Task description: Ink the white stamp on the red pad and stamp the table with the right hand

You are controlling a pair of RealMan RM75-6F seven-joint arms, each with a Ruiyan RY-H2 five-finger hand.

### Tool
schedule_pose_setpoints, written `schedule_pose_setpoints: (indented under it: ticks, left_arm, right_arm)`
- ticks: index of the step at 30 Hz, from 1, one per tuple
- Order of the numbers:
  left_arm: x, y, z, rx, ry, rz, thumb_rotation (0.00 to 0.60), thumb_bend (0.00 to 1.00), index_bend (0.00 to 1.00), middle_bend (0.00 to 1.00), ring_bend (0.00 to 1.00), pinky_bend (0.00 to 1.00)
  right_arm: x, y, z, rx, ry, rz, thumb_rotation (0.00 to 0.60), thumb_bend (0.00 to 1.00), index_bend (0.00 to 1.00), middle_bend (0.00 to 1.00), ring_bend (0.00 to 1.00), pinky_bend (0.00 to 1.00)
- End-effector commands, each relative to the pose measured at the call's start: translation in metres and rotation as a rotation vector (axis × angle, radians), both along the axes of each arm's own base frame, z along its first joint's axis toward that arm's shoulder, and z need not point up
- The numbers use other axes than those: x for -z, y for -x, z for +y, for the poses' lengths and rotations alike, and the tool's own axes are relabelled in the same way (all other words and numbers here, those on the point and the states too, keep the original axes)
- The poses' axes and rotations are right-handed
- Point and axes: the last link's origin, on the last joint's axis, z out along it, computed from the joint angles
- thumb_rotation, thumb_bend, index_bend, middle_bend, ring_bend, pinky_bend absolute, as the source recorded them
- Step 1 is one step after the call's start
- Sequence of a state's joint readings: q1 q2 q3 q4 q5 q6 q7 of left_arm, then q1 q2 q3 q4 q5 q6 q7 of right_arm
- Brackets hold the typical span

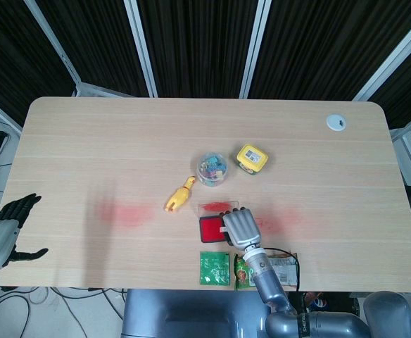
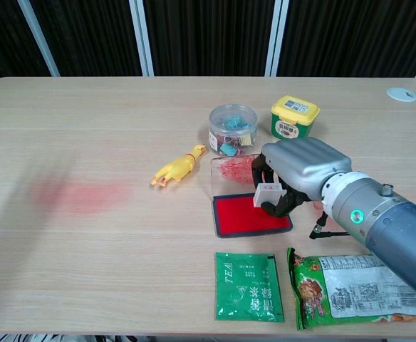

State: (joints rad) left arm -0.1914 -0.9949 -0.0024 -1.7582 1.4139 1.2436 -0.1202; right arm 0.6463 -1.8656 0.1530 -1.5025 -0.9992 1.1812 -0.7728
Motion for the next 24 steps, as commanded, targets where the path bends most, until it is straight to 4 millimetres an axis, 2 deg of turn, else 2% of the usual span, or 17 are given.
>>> schedule_pose_setpoints:
  ticks: [1, 15, 24]
  left_arm:
    - [0.000, 0.000, 0.000, 0.000, 0.000, 0.000, 0.600, 0.00, 0.00, 0.00, 0.00, 0.00]
    - [-0.001, 0.000, 0.001, -0.003, -0.001, -0.008, 0.600, 0.00, 0.00, 0.00, 0.00, 0.00]
    - [0.000, 0.000, 0.002, -0.005, 0.003, -0.010, 0.600, 0.00, 0.00, 0.00, 0.00, 0.00]
  right_arm:
    - [0.002, -0.002, 0.001, 0.009, -0.007, -0.011, 0.600, 0.59, 0.74, 0.61, 0.50, 0.50]
    - [0.022, -0.019, -0.001, 0.023, -0.032, 0.001, 0.600, 0.60, 0.75, 0.61, 0.50, 0.50]
    - [0.027, -0.019, -0.004, 0.040, -0.032, 0.022, 0.600, 0.60, 0.75, 0.62, 0.50, 0.50]
